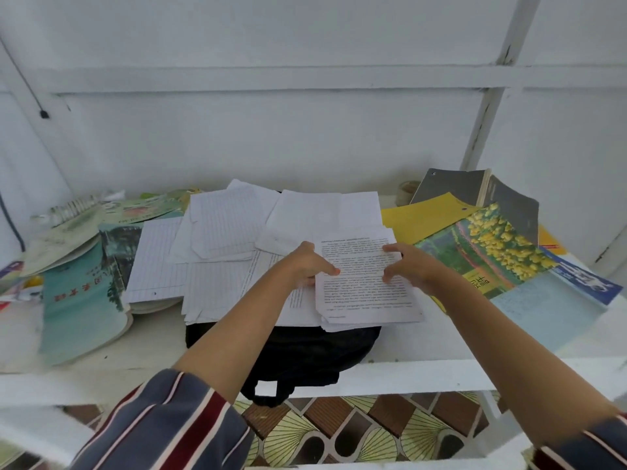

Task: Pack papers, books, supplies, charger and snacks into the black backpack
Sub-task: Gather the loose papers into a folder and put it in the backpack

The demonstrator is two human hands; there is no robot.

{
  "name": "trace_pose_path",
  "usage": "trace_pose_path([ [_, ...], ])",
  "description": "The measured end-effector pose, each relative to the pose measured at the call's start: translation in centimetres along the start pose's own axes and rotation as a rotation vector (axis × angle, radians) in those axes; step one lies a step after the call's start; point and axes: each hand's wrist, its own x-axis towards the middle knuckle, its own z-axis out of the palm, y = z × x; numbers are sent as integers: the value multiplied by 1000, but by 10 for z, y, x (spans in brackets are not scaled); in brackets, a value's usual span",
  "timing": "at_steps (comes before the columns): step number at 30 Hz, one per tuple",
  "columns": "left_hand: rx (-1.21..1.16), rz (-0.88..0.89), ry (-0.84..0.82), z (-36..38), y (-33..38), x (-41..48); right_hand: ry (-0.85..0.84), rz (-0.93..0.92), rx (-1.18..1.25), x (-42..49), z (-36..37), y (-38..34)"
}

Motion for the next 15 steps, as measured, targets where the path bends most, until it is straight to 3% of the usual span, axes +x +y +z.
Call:
trace_pose_path([
  [3, -27, 10, 14, 4, 2, -1, 19, 16, 89, 0, -5, 3],
  [9, -65, 27, 23, 15, 6, -5, -99, 98, 389, -6, -22, 2],
  [15, -98, 29, 45, 20, 15, -9, -142, -17, 503, -21, -38, -19],
])
